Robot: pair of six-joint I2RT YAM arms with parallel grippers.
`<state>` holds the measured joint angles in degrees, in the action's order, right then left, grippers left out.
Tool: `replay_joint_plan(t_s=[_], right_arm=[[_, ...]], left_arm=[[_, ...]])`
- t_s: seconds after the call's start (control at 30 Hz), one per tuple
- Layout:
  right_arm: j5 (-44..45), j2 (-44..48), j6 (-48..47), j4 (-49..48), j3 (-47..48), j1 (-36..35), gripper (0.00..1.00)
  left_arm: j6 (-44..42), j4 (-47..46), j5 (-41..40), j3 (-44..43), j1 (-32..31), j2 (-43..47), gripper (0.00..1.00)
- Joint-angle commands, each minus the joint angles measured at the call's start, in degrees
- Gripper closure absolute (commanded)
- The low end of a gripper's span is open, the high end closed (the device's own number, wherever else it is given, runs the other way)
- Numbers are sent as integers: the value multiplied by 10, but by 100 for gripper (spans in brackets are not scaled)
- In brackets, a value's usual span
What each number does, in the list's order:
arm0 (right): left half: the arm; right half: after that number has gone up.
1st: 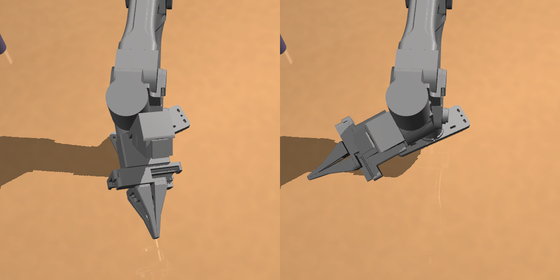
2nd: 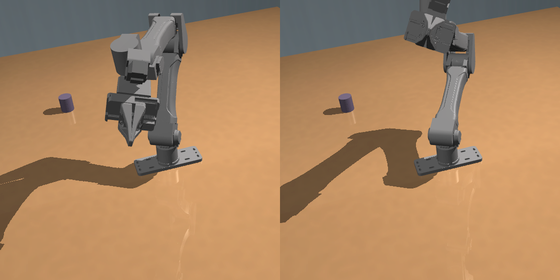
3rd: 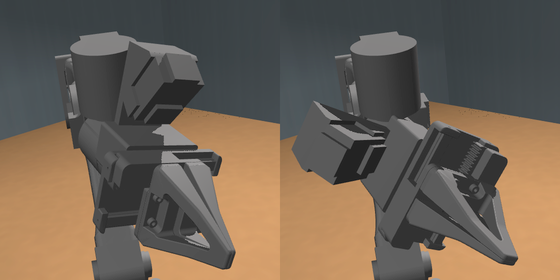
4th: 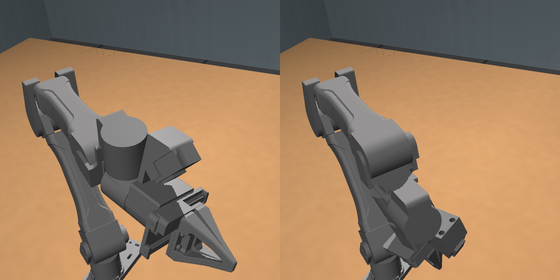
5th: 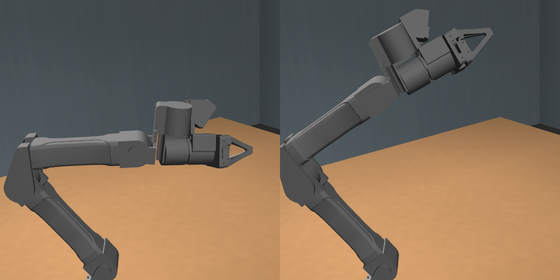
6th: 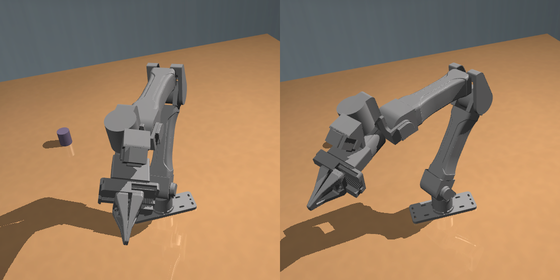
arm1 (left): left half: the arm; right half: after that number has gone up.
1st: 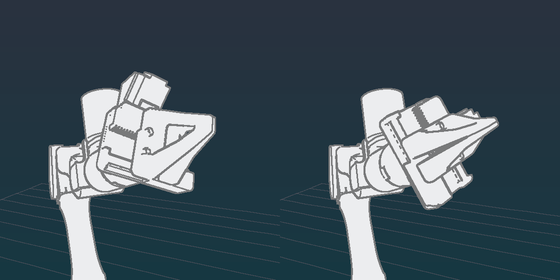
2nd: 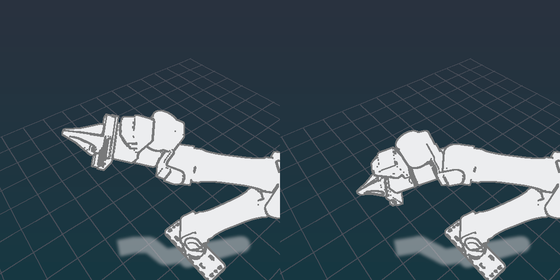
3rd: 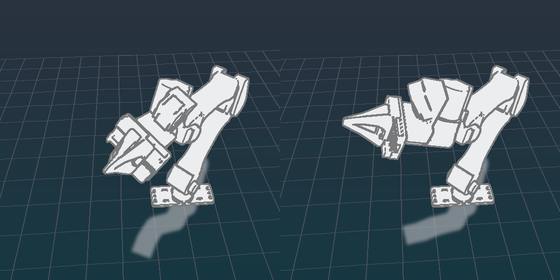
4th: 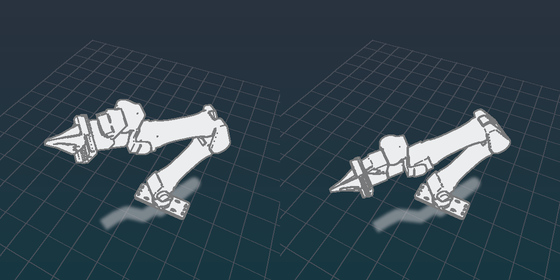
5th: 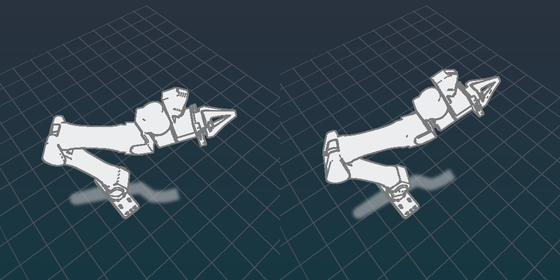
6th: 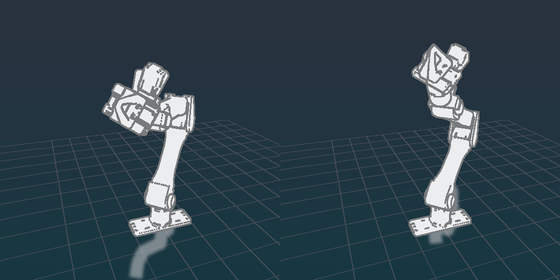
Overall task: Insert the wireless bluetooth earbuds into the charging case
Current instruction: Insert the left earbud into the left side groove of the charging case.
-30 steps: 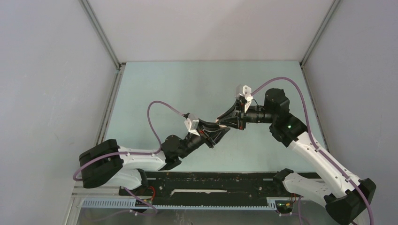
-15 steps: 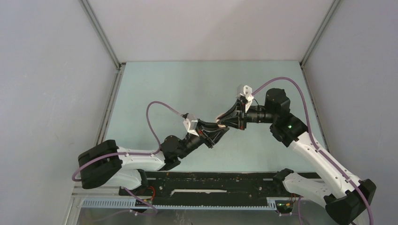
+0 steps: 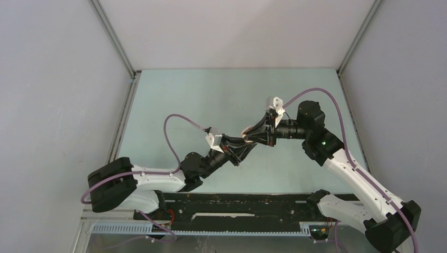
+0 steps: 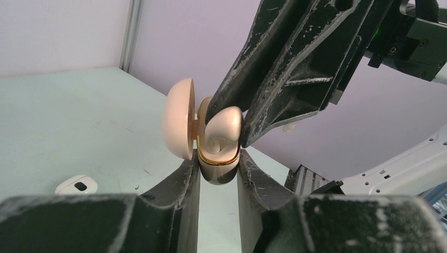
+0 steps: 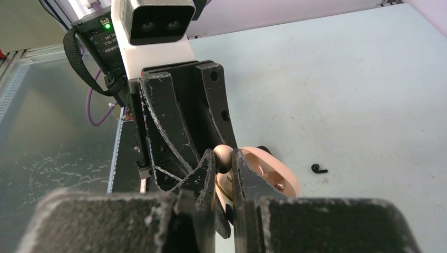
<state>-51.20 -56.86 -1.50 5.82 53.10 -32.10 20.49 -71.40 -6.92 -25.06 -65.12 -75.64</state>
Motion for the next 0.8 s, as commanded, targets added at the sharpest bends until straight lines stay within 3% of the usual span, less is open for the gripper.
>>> replay_joint_plan(t_s=[0.0, 0.1, 0.17, 0.5, 0.77], right_arm=[[9, -2, 11, -14, -16, 1, 100], [20, -3, 8, -12, -18, 1, 98], [24, -3, 6, -12, -18, 2, 91], [11, -3, 5, -15, -4, 8, 74], [-8, -3, 2, -6, 5, 10, 67]], left_arm=[[-21, -48, -10, 4, -2, 27, 100], [-27, -48, -12, 7, -2, 32, 100], [-28, -48, -12, 8, -2, 32, 100], [-25, -48, 6, 7, -2, 10, 100], [-25, -46, 16, 9, -2, -5, 100]])
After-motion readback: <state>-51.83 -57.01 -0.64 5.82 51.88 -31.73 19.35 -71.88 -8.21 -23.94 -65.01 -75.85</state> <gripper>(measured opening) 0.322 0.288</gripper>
